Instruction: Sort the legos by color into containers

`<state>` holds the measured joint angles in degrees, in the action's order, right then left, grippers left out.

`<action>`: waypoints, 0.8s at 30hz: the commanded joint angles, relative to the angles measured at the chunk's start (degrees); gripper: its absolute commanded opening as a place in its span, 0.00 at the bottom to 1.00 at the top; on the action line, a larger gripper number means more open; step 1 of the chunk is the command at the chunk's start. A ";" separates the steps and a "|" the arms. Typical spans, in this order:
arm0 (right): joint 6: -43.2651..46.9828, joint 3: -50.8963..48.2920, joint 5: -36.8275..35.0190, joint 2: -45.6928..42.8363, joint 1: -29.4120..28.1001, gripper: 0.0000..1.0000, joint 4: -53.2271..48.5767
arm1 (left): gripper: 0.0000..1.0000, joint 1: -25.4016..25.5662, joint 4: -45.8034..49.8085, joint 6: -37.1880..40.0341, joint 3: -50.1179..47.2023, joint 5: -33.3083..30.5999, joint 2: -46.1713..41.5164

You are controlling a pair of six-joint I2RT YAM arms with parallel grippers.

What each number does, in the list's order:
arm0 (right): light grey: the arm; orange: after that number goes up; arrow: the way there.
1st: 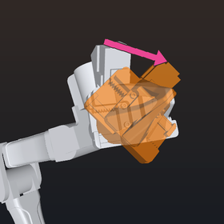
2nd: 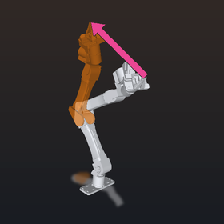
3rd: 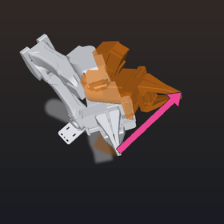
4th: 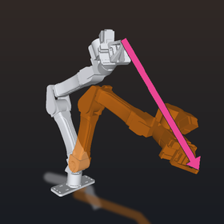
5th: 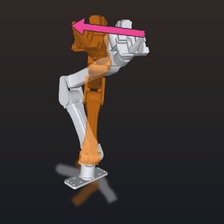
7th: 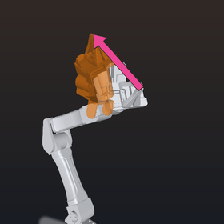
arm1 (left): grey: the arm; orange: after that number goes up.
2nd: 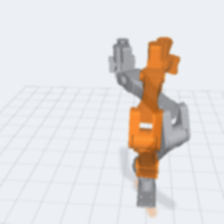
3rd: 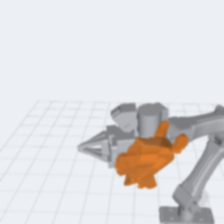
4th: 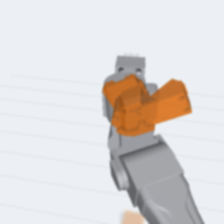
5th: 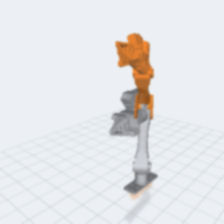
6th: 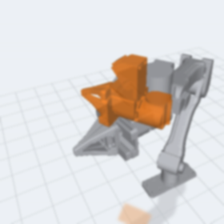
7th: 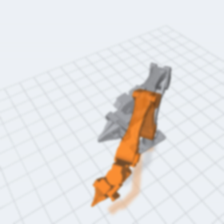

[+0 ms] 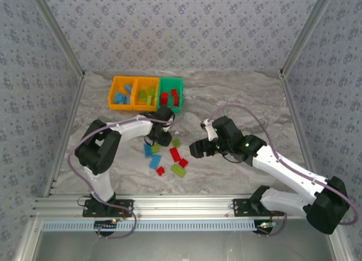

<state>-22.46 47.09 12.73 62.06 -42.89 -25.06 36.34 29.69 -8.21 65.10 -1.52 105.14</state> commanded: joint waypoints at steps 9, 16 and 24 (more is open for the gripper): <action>-2.72 2.39 -0.14 -1.57 0.17 0.82 1.28 | 0.33 -3.83 -3.94 -1.55 -1.36 0.49 -13.27; -4.97 1.69 -2.46 -2.25 0.25 0.82 1.77 | 0.33 -14.00 -11.06 -1.28 5.24 -2.61 -14.45; -7.94 0.24 -2.17 -5.04 0.21 0.83 2.32 | 0.32 -20.59 -9.39 -1.19 27.21 -1.17 5.58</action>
<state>-28.29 47.62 11.35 58.74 -42.85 -23.03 16.45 19.29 -9.13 86.96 -3.60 105.51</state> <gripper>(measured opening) 0.831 0.324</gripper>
